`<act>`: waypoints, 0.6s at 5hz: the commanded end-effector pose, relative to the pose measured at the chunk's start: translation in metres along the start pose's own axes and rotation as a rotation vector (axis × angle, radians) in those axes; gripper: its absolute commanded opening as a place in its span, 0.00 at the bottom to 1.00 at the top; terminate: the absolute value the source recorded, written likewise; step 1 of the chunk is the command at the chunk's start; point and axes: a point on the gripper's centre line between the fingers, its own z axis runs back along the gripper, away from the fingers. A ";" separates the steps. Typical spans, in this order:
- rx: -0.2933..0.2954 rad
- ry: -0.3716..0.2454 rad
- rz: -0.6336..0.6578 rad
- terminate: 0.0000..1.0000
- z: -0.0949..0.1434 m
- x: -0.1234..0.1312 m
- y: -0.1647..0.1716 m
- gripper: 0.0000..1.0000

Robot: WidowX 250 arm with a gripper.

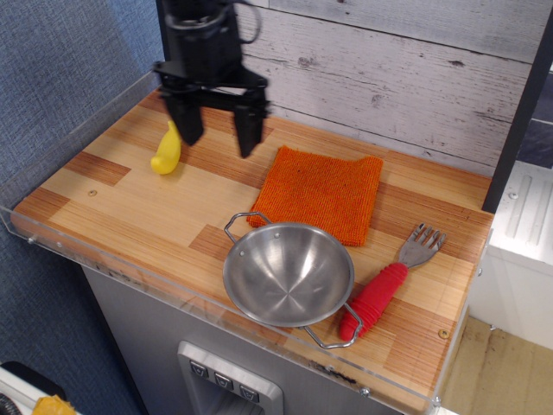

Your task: Pick and put the red fork in between orange cloth and banana

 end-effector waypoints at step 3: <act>-0.044 -0.064 -0.204 0.00 -0.006 -0.005 -0.116 1.00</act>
